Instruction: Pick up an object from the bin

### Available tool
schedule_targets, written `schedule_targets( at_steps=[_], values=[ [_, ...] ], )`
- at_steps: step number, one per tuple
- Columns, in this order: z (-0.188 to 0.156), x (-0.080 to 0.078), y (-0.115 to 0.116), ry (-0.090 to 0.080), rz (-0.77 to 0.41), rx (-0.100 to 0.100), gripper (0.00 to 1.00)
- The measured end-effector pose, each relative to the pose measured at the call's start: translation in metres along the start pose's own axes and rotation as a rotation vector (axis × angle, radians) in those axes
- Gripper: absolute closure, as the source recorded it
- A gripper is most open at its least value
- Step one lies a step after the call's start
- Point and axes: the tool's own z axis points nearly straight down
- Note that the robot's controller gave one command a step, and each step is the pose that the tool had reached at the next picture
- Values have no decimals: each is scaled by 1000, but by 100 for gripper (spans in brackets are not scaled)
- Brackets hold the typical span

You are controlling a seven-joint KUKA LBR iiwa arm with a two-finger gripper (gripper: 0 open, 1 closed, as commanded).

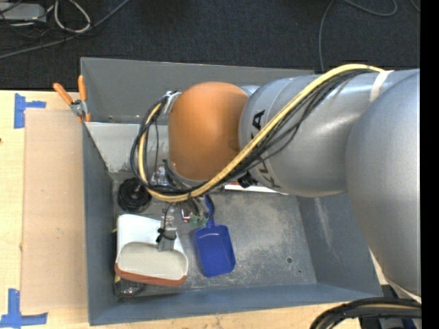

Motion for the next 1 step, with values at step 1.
schedule_targets(
  at_steps=[1],
  values=[
    [-5,-2,-1,-8,6,-2,0]
  ],
)
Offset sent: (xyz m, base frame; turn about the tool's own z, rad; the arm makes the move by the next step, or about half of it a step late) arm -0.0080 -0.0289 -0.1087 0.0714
